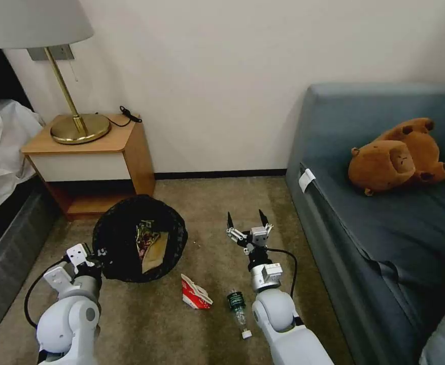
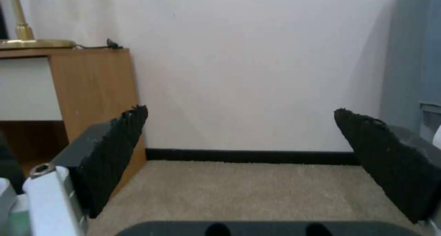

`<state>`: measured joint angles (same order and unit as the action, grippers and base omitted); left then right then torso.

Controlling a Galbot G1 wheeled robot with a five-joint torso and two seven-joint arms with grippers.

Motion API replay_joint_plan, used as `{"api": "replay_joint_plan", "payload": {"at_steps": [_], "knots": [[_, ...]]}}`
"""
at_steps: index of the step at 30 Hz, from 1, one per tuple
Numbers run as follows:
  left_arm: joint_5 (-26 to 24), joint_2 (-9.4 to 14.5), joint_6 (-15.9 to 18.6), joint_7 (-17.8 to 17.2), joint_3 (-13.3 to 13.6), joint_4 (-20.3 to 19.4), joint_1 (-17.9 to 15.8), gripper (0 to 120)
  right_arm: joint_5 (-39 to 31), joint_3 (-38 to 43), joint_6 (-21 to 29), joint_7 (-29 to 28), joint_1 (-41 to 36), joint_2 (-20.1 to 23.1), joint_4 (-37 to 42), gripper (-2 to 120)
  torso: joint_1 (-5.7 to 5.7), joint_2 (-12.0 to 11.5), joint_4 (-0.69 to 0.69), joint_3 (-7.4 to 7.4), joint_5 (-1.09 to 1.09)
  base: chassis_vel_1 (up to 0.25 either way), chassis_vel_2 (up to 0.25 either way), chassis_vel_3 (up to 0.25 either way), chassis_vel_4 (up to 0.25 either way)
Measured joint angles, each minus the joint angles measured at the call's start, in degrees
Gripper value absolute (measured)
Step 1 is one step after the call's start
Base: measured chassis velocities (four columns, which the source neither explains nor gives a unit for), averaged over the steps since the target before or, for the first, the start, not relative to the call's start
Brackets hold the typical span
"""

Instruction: Pick up the trash bin, then pick up the garbage on the floor and place it into the trash bin.

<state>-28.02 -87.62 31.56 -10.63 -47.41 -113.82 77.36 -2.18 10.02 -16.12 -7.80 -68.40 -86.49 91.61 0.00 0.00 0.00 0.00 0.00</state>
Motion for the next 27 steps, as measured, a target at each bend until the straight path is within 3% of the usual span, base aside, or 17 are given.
{"api": "replay_joint_plan", "payload": {"at_steps": [10, 27], "knots": [[2.1, 0.5, 0.9, 0.0, 2.3, 1.4, -1.7, 1, 3.0, 0.1, -1.8, 1.0, -2.1, -1.8, -1.3, 100, 0.00, 0.0, 0.00, 0.00, 0.00, 0.000, 0.000, 0.000, 0.000], [2.2, 0.5, 0.7, 0.2, 2.2, 1.4, -1.2, 1, 3.0, -0.7, -1.6, 1.2, -1.8, -2.1, -1.7, 100, 0.00, 0.0, 0.00, 0.00, 0.00, 0.000, 0.000, 0.000, 0.000]]}}
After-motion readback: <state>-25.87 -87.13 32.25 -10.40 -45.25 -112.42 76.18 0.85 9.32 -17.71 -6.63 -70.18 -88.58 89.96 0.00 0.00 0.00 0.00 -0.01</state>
